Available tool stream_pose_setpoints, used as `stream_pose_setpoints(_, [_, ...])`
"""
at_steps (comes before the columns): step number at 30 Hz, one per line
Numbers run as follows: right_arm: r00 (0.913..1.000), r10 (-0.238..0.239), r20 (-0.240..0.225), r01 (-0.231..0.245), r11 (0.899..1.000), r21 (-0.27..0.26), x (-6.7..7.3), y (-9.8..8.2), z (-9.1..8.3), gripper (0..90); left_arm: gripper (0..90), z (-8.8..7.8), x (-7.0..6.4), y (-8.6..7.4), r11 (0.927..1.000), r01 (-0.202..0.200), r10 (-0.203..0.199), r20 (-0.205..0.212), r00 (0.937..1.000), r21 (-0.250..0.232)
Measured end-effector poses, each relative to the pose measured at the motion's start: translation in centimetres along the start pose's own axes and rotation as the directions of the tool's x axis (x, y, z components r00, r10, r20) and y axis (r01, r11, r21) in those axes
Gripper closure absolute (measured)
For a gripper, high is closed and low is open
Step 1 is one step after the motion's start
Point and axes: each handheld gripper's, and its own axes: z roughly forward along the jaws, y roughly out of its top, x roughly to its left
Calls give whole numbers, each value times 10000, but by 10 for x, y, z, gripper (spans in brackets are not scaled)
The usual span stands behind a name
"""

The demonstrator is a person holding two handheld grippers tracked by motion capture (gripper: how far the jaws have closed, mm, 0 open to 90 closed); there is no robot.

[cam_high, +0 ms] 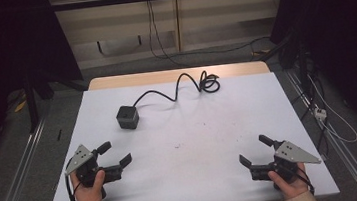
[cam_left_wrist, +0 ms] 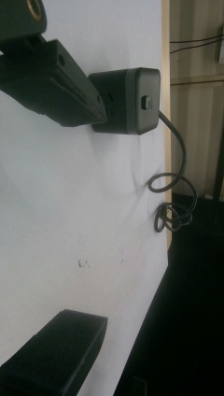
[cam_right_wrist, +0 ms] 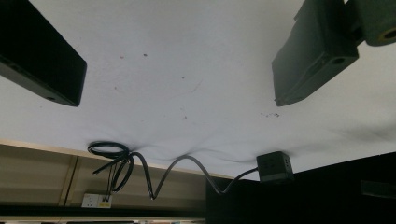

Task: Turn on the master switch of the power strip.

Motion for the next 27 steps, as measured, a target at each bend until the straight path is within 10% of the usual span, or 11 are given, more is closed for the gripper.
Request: stream_pose_setpoints(27, [10000, 26, 5, -26, 10000, -25, 0, 0, -1, 28, 36, 22, -2, 13, 9999, 27, -24, -196, 9998, 109])
